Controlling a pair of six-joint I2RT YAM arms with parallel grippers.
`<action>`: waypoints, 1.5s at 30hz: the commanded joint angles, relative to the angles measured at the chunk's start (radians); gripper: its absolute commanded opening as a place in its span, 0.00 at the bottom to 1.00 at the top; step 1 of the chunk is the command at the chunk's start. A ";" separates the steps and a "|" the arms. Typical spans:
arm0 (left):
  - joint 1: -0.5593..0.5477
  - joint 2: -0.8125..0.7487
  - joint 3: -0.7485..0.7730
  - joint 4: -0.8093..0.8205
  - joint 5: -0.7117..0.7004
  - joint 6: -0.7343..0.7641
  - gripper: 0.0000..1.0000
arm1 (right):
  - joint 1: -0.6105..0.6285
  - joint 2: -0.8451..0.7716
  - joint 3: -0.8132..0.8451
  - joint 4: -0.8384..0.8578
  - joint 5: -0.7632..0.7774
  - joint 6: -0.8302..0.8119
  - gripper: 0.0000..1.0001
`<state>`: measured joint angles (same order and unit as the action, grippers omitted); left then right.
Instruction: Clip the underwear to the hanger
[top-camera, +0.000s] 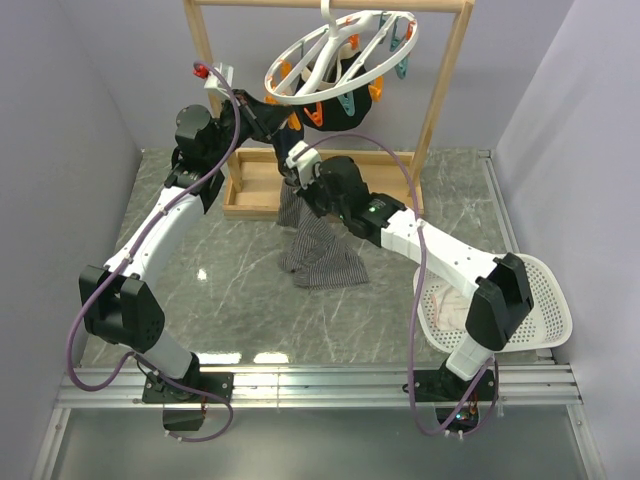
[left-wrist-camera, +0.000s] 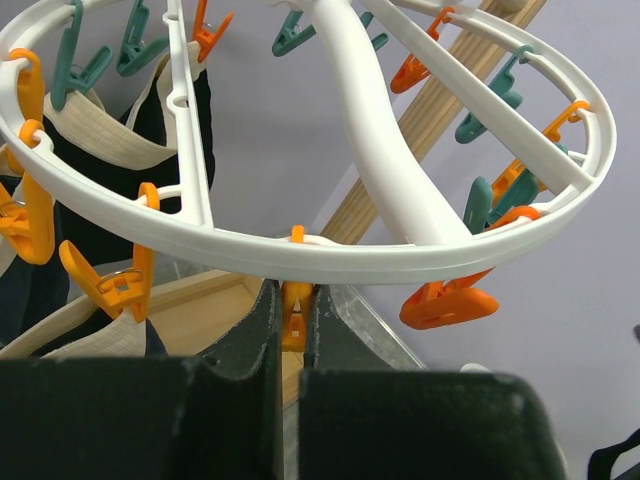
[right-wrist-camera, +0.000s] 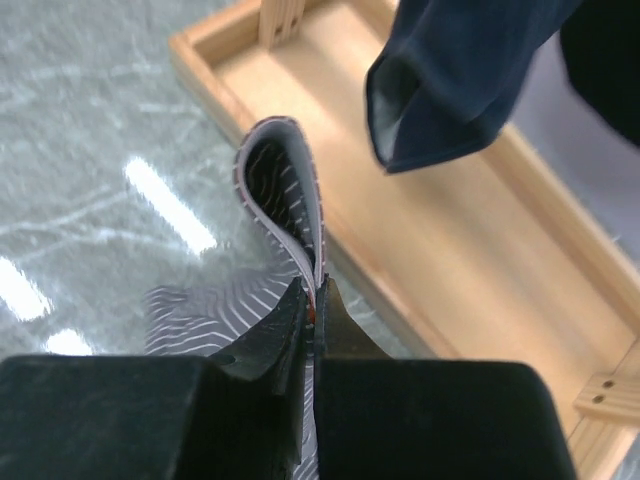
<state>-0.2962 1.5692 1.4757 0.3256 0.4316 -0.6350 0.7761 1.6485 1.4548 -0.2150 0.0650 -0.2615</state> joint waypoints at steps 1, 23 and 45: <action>-0.004 -0.020 0.012 -0.031 0.012 0.023 0.00 | -0.003 -0.055 0.081 0.000 0.024 -0.022 0.00; -0.012 -0.021 0.021 -0.048 0.030 0.058 0.00 | -0.054 0.074 0.395 -0.227 0.021 -0.042 0.00; -0.020 -0.008 0.021 -0.062 0.038 0.066 0.00 | -0.101 0.116 0.538 -0.268 0.030 -0.033 0.00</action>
<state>-0.3096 1.5692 1.4765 0.3065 0.4328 -0.5869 0.6861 1.7721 1.9385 -0.5034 0.0860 -0.2935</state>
